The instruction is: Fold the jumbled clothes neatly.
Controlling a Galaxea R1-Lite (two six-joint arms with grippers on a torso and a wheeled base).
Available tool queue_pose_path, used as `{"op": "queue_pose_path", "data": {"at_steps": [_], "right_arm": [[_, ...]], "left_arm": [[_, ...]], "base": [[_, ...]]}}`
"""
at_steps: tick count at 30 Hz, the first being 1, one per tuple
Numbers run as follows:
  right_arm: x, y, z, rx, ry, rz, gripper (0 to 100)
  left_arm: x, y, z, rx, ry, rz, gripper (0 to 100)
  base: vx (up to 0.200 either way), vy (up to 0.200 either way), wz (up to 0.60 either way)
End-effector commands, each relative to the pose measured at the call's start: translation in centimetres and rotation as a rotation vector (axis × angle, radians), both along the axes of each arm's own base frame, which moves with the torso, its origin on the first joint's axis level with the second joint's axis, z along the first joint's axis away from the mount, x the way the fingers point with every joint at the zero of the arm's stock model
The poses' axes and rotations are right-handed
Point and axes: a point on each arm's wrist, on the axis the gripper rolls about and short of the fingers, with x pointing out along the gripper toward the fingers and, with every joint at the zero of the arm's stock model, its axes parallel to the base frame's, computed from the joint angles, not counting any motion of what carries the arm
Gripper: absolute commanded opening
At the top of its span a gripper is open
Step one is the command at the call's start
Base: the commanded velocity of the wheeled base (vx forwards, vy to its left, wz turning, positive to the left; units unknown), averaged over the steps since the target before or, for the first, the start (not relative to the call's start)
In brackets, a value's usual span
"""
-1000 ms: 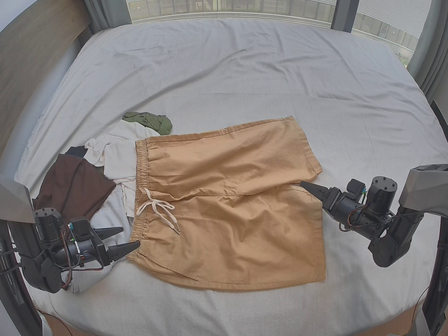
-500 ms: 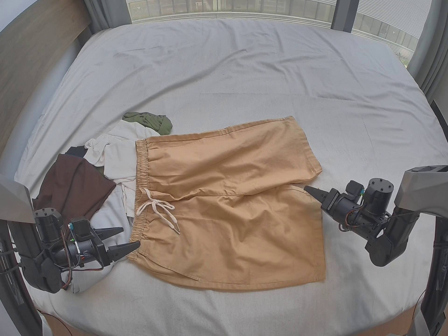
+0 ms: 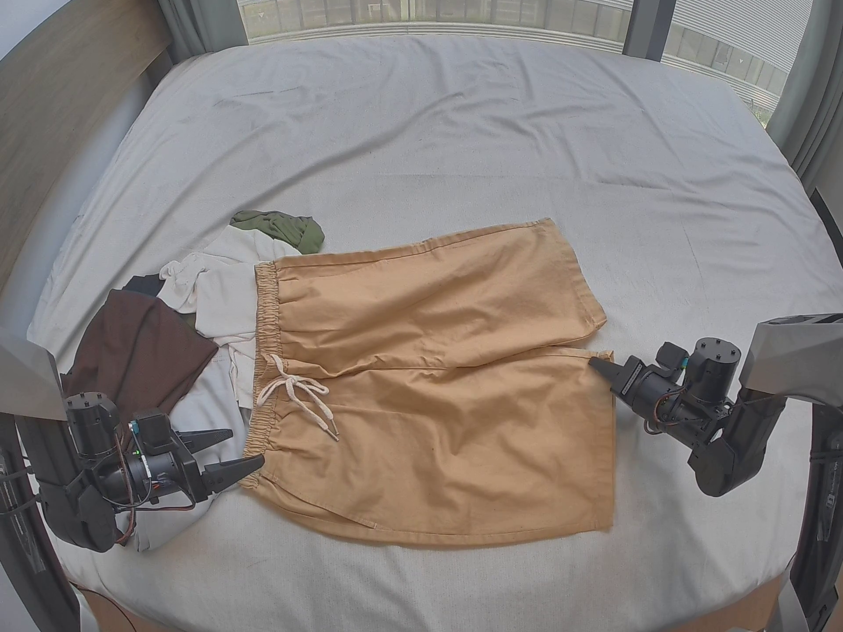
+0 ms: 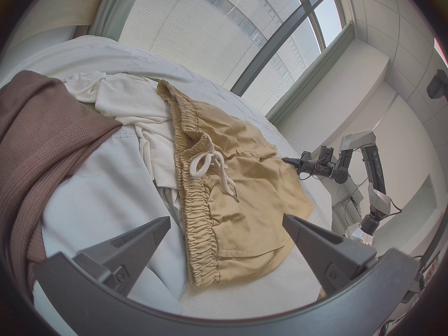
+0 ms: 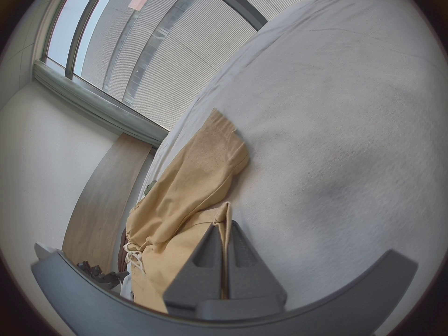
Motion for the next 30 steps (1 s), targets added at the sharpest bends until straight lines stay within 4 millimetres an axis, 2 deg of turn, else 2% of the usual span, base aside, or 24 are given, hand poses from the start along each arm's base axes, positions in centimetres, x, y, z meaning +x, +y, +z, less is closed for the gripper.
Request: {"op": "queue_pose_path", "data": {"at_steps": [1,15,16,20,24,25,26,30], "right_arm": [[0.3,-0.8,0.2,0.001,-0.009,-0.021,0],[0.5,-1.0,0.0,-0.015,-0.02,-0.025,0],[0.6,-1.1,0.2,-0.029,-0.037,-0.028,100],[0.5,-1.3,1.1,-0.048,-0.071,-0.034,100],[0.2,-2.7,3.7,-0.053,-0.142,-0.09,100],[0.2,-2.7,3.7,-0.053,-0.142,-0.09,100],[0.0,-3.1,4.8,-0.05,-0.171,-0.102,100],[-0.9,-3.0,6.0,-0.048,-0.19,-0.095,100]], "left_arm": [[0.0,0.0,-0.3,-0.001,0.011,0.0,100],[-0.1,0.0,-0.9,-0.003,0.035,0.001,100],[-0.2,-0.1,-0.9,-0.003,0.039,0.0,100],[-0.7,-0.1,-1.0,0.004,0.05,-0.003,100],[-1.2,-0.1,-1.3,0.004,0.071,-0.005,100],[-1.2,-0.1,-1.3,0.004,0.071,-0.005,100],[-1.3,-0.1,-1.5,0.002,0.083,-0.005,100],[-1.8,-0.2,-1.9,0.005,0.109,-0.008,100]], "base": [[0.0,0.0,0.0],[0.0,0.0,0.0],[0.0,0.0,0.0],[0.0,0.0,0.0],[0.0,0.0,0.0],[0.0,0.0,0.0],[0.0,0.0,0.0],[0.0,0.0,0.0]]}}
